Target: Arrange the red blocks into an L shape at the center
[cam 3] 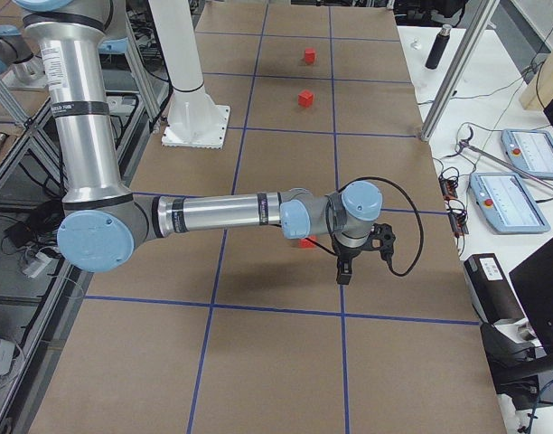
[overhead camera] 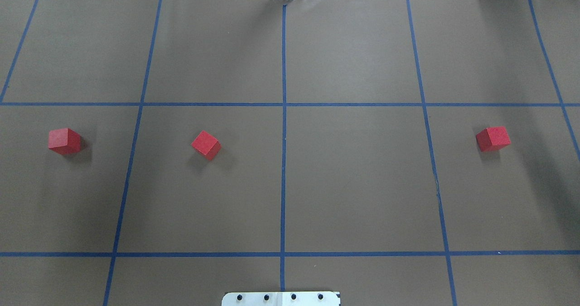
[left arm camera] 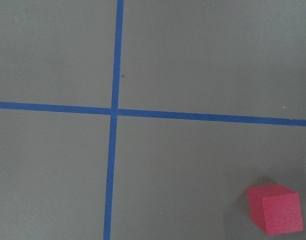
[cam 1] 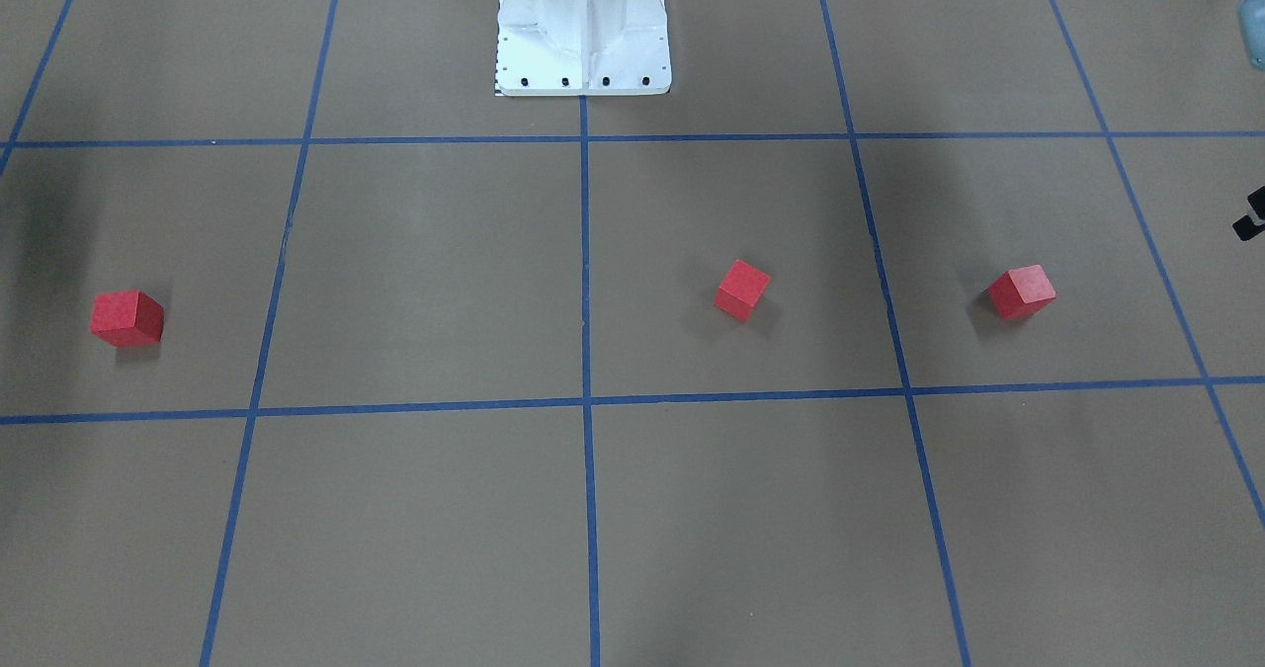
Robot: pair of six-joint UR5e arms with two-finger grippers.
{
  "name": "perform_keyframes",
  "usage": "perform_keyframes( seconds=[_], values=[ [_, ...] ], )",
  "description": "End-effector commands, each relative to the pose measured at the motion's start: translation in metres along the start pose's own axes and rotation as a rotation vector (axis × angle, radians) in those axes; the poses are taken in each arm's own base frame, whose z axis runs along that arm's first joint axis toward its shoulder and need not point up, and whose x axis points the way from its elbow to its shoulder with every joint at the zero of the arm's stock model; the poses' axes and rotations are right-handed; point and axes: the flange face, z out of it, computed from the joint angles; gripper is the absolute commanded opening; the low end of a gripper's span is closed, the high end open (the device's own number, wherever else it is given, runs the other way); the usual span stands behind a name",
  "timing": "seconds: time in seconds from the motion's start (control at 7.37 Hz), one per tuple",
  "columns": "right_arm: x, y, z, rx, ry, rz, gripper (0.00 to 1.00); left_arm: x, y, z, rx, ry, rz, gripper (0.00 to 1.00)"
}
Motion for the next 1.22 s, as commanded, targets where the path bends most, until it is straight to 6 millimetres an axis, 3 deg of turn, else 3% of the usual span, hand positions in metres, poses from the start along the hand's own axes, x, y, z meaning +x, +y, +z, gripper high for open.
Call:
perform_keyframes(
  seconds=[0.0,0.81,0.95,1.09],
  values=[
    [0.011,0.006,-0.002,0.001,-0.001,0.015,1.00,-0.004,0.006,-0.004,0.007,0.000,0.010,1.00],
    [0.007,0.007,0.004,-0.003,-0.003,0.004,1.00,-0.006,0.013,-0.001,0.003,0.003,0.013,1.00],
    [0.000,0.011,0.010,-0.008,-0.030,-0.016,1.00,-0.006,0.013,-0.001,0.004,0.003,0.011,1.00],
    [-0.021,0.012,0.018,0.001,-0.068,-0.062,1.00,-0.005,0.013,-0.002,0.006,0.004,0.010,1.00]
  ],
)
